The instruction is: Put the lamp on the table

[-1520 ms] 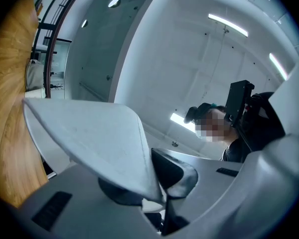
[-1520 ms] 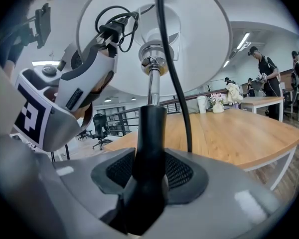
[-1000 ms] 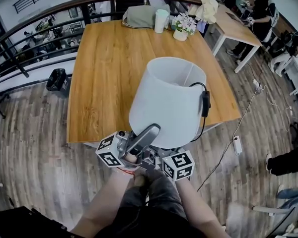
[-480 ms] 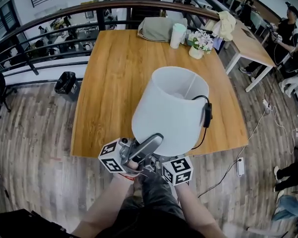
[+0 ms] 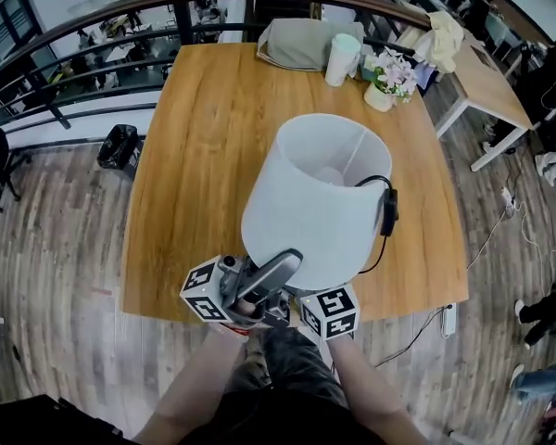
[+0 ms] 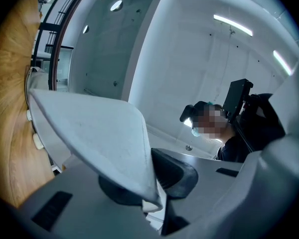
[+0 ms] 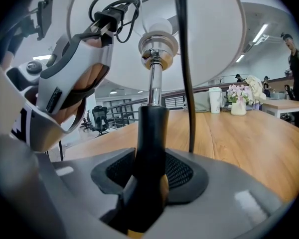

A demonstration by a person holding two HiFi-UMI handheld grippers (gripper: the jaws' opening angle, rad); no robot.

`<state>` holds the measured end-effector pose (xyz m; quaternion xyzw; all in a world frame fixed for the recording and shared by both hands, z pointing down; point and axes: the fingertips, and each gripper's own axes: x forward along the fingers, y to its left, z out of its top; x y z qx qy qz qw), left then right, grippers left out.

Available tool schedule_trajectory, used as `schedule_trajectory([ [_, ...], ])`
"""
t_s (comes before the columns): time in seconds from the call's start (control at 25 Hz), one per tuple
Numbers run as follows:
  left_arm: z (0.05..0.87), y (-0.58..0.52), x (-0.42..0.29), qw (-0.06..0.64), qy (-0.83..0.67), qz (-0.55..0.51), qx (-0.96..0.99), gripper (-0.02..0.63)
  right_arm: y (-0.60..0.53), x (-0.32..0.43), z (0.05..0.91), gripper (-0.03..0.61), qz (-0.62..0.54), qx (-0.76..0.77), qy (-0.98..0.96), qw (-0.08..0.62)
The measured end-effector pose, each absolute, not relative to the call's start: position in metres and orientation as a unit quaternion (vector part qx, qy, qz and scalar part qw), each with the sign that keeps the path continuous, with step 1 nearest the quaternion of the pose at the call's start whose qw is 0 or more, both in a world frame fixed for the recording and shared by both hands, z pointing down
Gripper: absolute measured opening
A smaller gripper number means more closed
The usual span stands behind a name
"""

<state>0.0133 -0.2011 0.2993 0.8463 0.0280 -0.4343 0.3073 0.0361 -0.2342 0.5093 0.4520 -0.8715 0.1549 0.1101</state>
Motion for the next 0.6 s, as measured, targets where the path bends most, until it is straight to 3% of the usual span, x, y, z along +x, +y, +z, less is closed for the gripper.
schedule_trajectory([
  [0.6, 0.299, -0.275, 0.008, 0.275, 0.002, -0.447, 0.851, 0.051, -0.314, 0.03, 0.506, 0.184, 0.133, 0.434, -0.885, 0.098],
])
